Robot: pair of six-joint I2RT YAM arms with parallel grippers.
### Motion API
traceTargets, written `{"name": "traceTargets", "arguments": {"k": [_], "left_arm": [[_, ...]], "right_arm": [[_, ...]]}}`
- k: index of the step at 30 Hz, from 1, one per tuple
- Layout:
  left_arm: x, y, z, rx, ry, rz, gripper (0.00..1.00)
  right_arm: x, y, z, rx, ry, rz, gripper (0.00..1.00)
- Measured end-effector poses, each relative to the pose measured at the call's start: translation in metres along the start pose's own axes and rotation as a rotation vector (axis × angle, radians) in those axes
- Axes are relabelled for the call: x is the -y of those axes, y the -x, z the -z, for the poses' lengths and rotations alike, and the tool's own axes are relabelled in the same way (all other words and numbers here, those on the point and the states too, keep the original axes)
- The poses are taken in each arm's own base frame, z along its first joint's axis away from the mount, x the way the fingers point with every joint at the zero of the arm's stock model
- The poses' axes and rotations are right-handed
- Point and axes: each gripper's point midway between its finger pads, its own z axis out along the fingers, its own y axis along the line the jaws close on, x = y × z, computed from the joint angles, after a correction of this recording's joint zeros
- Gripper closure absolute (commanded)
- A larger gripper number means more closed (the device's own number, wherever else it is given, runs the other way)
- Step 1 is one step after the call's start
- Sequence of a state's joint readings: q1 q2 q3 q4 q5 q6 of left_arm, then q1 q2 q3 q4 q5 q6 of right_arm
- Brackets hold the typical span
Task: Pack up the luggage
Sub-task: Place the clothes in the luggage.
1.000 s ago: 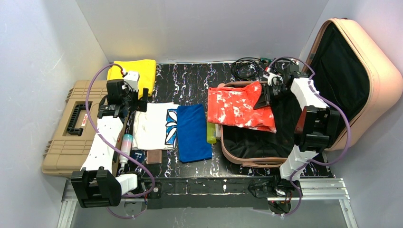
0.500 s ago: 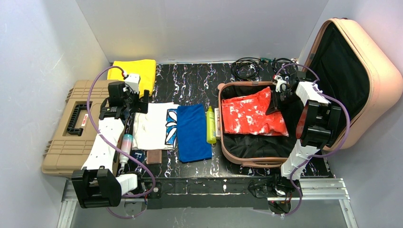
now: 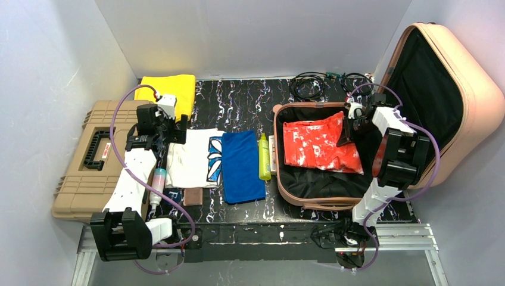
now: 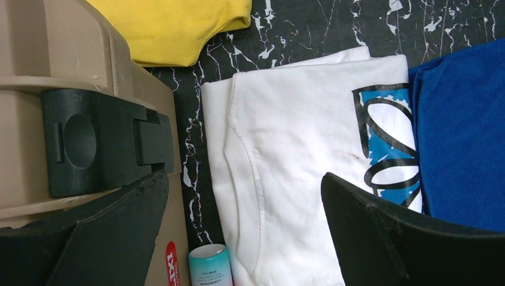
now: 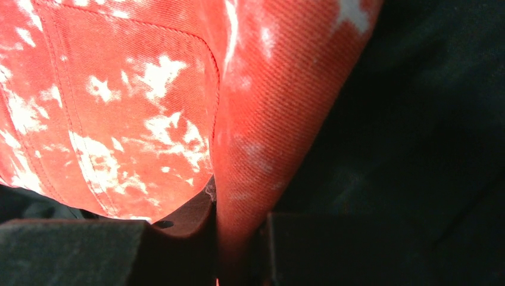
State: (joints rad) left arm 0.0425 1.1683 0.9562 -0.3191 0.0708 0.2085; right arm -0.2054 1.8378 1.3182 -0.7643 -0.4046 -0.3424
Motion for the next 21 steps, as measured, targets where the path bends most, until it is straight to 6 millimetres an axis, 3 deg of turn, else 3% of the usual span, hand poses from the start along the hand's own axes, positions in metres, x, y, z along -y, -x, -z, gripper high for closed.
{"name": "traceTargets", "arguments": {"k": [4,5,8,11,16,21], "left_arm": [[0.001,0.000,0.000,0.001,-0.003,0.000,0.02],[0.001,0.000,0.000,0.002,-0.004,0.000,0.02],[0.001,0.000,0.000,0.001,-0.005,0.000,0.02],[0.001,0.000,0.000,0.002,-0.005,0.000,0.02],[0.001,0.000,0.000,0.002,-0.007,0.002,0.02],[0.002,0.001,0.000,0.003,-0.010,0.004,0.02]], "right_arm": [[0.001,-0.003,0.004,0.007,-0.030,0.002,0.82],[0.002,-0.003,0.006,0.007,-0.039,0.002,0.74],[0.005,-0.002,0.009,0.008,-0.067,0.004,0.32],[0.021,-0.003,0.017,0.003,-0.151,0.018,0.12],[0.038,0.005,0.032,0.013,-0.248,0.045,0.07],[0.042,0.029,0.057,0.074,-0.314,0.077,0.12]]}}
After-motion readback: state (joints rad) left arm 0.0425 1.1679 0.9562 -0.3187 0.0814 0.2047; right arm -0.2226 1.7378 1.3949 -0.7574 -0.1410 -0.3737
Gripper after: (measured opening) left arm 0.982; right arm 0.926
